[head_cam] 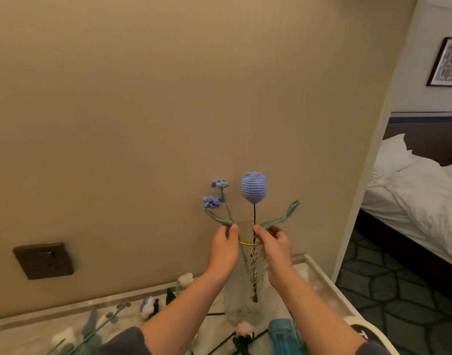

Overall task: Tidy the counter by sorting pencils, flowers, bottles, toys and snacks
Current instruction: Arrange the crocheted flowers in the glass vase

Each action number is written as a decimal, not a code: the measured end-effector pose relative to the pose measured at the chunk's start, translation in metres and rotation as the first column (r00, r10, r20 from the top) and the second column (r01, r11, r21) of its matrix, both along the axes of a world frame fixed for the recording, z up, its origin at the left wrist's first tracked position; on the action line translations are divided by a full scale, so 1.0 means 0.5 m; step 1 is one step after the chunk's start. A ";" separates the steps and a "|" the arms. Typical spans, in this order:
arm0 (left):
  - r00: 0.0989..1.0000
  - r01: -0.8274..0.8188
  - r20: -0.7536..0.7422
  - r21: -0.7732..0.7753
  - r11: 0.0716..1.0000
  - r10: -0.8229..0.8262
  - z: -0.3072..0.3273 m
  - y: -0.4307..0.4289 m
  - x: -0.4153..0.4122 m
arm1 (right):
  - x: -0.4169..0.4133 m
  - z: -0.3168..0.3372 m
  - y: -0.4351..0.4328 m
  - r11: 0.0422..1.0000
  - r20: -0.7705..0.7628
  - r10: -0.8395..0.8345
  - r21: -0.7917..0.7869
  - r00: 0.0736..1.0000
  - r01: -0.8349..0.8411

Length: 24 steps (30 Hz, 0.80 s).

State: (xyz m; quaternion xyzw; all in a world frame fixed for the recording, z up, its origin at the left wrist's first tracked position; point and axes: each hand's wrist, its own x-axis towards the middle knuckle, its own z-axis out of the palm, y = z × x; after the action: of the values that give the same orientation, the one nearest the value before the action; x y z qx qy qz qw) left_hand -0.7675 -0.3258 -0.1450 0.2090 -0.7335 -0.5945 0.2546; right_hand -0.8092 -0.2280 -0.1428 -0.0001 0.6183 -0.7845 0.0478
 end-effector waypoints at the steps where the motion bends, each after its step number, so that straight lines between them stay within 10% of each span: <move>1: 1.000 0.007 0.007 0.014 1.000 -0.008 0.001 0.001 0.003 | 0.003 0.000 0.001 1.000 0.002 -0.003 0.004 1.000 0.003; 20: 0.996 0.055 0.057 0.266 0.962 -0.072 0.042 -0.025 0.173 | 0.180 0.051 0.040 0.987 -0.038 -0.153 0.045 0.988 0.154; 24: 0.996 0.064 0.039 0.304 0.951 -0.080 0.042 -0.052 0.235 | 0.233 0.057 0.009 0.995 -0.094 0.054 0.089 0.994 -0.045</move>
State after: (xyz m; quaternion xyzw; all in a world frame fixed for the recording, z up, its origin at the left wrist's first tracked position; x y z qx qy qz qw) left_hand -0.6501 -0.3516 -0.1238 0.2337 -0.6473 -0.7031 0.1791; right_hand -0.6928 -0.2234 -0.1145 -0.0510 0.6533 -0.7545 0.0374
